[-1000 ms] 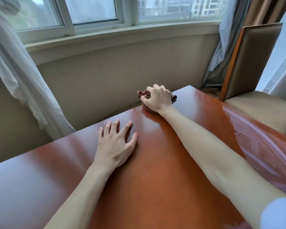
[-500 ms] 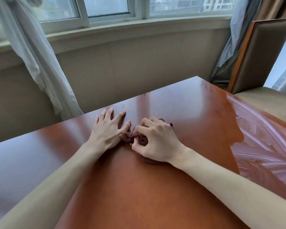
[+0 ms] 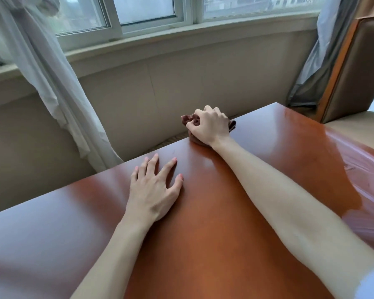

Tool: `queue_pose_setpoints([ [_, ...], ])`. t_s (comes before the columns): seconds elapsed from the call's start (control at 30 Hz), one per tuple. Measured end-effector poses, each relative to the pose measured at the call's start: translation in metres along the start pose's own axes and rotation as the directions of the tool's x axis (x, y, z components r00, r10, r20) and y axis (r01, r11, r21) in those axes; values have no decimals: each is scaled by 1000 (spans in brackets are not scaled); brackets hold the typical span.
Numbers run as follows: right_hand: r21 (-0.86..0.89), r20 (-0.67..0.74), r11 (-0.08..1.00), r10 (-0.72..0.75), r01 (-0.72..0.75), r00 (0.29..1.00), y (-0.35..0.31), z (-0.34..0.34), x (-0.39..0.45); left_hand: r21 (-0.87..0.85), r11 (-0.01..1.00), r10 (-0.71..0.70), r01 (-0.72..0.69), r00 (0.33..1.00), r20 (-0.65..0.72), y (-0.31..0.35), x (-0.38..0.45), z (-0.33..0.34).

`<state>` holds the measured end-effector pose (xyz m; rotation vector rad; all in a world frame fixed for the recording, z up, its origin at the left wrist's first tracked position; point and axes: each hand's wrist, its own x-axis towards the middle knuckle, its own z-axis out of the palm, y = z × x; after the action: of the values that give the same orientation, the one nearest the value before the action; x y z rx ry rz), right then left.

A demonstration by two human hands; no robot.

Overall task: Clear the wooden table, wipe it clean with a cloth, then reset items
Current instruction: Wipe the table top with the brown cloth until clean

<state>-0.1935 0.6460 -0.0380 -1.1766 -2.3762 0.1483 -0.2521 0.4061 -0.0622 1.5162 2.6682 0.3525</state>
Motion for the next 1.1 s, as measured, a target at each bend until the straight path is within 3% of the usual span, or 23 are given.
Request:
queue_pose_setpoints([
  [0.27, 110, -69, 945, -303, 310, 950, 0, -99, -255, -36, 999, 17, -16, 1000, 11, 2, -6, -6],
  [0.33, 145, -76, 920, -357, 364, 931, 4, -112, -280, -32, 999, 17, -17, 1000, 10, 2, -6, -6],
  [0.43, 82, -55, 945, -312, 316, 948, 9, -100, -241, -37, 999, 26, -25, 1000, 6, 0, -6, -4],
  [0.57, 3, -18, 994, -112, 112, 994, 28, -55, -120, -29, 999, 31, -31, 999, -7, -2, -1, -1],
  [0.7, -62, -96, 995, 66, -72, 993, 51, -21, -9, 3, 1000, 31, -31, 999, -38, -6, -1, 4],
  [0.8, -97, -68, 985, 137, -144, 988, 65, -9, 46, 3, 1000, 26, -26, 999, -42, -7, 0, 6],
  [0.93, -96, -50, 982, 157, -161, 986, 62, -14, 38, 2, 1000, 18, -18, 1000, -15, -4, 0, 2],
  [1.1, -30, -19, 999, 18, -19, 1000, 44, -60, -97, 61, 998, -7, 2, 997, 77, 3, -1, -4],
])
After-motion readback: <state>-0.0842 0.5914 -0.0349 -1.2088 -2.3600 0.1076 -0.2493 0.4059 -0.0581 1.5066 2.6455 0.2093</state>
